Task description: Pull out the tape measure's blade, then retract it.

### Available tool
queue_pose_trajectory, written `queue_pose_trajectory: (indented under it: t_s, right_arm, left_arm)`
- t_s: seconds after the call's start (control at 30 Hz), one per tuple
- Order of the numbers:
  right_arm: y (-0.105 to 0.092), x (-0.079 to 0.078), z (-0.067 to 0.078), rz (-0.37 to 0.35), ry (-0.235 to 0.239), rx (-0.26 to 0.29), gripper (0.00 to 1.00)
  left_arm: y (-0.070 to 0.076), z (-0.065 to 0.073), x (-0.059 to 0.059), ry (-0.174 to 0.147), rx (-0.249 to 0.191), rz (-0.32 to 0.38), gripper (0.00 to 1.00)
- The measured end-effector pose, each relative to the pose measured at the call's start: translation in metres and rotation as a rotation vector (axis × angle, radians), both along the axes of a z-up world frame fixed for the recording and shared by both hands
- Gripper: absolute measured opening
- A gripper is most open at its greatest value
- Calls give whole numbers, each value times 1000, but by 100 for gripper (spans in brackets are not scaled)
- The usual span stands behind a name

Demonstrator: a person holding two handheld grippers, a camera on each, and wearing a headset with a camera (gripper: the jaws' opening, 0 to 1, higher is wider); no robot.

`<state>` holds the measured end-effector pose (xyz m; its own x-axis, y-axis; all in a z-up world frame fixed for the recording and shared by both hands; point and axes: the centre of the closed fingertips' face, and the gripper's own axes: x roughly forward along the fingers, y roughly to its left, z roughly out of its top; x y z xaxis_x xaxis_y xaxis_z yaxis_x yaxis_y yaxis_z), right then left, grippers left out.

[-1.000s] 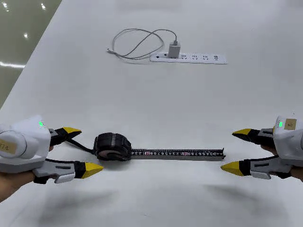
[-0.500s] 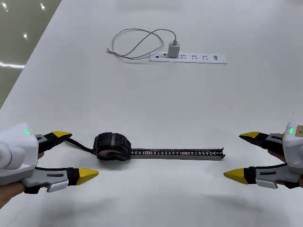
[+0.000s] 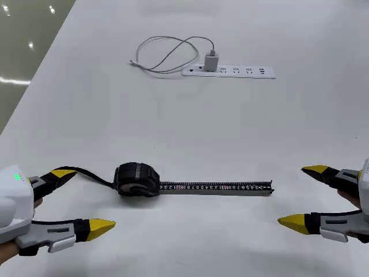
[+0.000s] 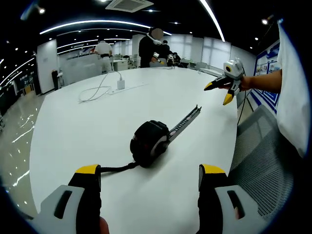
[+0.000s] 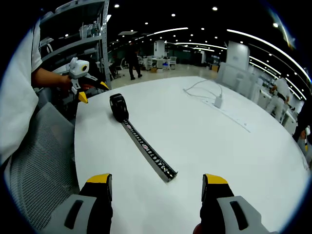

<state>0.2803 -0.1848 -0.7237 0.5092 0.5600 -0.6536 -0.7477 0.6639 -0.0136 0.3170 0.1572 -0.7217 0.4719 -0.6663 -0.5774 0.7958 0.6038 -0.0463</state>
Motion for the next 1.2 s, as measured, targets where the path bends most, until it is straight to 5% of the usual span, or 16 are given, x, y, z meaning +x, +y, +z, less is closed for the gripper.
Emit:
queue_pose_trajectory:
  t_s: [0.23,1.2]
  right_arm:
    - [-5,-9,1,-25,1,2,76]
    - [-17,-41,7,-114,-4,25,82]
  left_arm:
    - [6,-3,-9,16,-4,24,81]
    - [21,2,-29,-7,-29,110,89]
